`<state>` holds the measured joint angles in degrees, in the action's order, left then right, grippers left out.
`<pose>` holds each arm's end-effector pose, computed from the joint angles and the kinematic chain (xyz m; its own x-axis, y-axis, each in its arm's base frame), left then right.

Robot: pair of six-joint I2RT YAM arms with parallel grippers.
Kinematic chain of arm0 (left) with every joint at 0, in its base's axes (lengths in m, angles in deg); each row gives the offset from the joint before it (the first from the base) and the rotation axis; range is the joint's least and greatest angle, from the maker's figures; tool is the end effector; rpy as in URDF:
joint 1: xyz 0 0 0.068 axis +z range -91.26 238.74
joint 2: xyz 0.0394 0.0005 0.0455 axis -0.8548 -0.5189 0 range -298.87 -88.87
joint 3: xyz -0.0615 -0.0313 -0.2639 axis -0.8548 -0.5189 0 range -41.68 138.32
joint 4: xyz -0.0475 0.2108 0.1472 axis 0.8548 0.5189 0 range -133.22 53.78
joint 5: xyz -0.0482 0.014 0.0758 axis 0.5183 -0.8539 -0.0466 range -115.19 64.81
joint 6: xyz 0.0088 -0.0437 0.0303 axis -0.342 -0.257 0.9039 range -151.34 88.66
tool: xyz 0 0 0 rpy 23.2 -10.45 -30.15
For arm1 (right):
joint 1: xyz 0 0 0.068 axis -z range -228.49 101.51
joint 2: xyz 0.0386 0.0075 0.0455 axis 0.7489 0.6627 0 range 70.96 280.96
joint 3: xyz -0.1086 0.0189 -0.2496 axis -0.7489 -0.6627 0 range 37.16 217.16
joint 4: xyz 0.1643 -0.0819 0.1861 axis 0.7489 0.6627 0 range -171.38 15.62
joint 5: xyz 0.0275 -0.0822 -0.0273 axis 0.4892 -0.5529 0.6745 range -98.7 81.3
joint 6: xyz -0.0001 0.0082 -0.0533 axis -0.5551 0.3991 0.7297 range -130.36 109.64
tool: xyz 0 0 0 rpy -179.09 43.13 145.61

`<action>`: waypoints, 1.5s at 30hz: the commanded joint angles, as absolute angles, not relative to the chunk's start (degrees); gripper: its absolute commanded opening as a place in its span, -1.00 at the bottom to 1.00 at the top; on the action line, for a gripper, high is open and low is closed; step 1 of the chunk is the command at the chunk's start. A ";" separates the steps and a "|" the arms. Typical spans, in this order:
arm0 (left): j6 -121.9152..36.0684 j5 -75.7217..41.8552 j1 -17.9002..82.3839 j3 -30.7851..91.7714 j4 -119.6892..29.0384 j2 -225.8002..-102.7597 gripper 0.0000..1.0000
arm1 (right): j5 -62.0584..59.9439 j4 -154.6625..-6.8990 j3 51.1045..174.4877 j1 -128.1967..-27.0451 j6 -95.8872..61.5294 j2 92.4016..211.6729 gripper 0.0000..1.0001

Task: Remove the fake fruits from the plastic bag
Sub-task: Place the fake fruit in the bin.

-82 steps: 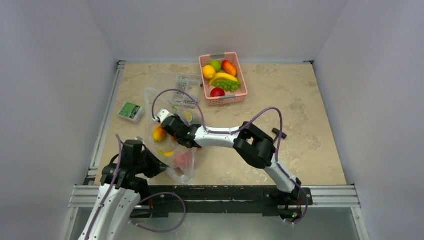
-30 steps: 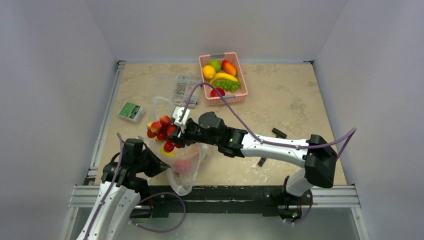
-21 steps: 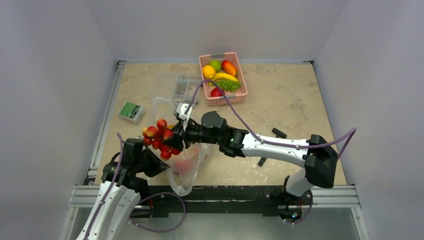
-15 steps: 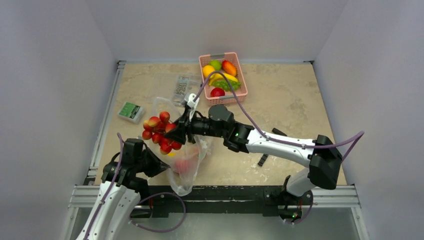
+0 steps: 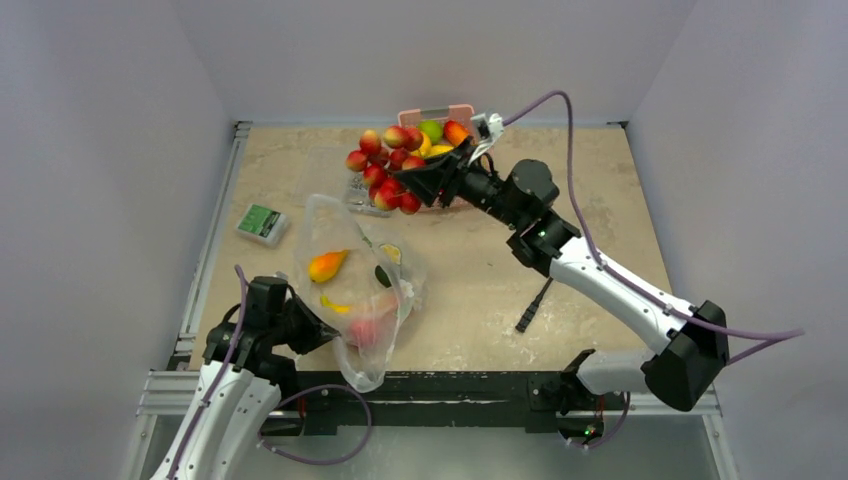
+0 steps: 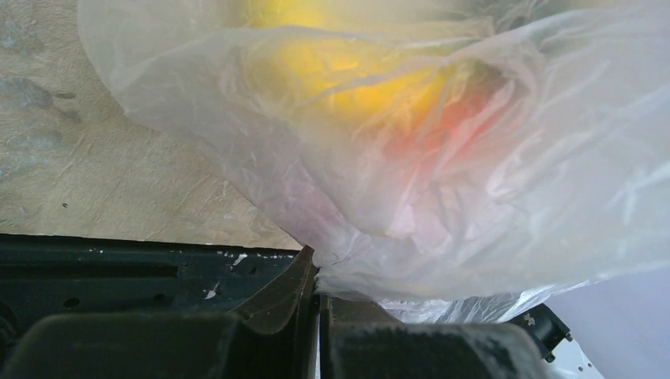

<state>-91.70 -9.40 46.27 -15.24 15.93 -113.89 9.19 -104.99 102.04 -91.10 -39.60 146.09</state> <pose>0.0780 -0.0272 0.1996 -0.7122 -0.6991 -0.0640 -0.5447 0.6078 -0.5778 0.2200 0.2171 0.4090 -0.2736 0.3798 -0.8837 -0.8371 0.3584 0.4133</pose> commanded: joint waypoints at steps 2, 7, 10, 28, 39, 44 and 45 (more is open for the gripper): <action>-90.86 -8.96 46.09 -13.55 13.66 -114.65 -1.00 | -1.61 -104.50 101.84 -82.88 -46.11 145.55 -1.00; -89.99 -9.16 46.09 -11.96 14.01 -115.91 -1.00 | -13.84 -102.64 104.14 -77.16 -49.19 153.60 -1.00; -88.80 -10.20 46.08 -10.58 14.34 -118.14 -1.00 | -17.34 -104.29 107.09 -74.37 -50.95 161.85 -1.00; -84.71 -8.59 46.09 -9.22 12.53 -122.79 -1.00 | -21.56 -105.38 132.68 -70.93 -42.84 192.07 -0.97; -80.17 -9.03 46.09 1.72 17.80 -132.80 -1.00 | -21.73 -89.93 142.14 -70.99 -40.87 196.00 0.07; -78.77 -9.18 46.09 0.93 17.26 -132.04 -1.00 | -21.13 -88.13 138.98 -71.08 -38.05 192.98 0.33; -78.06 -9.56 46.09 1.18 17.45 -132.17 -1.00 | -21.05 -87.73 138.04 -71.08 -37.70 191.96 0.36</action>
<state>-81.39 -8.64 46.27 -0.29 17.05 -132.60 -20.36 -89.21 139.86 -70.71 -40.67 196.21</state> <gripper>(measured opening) 0.004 0.652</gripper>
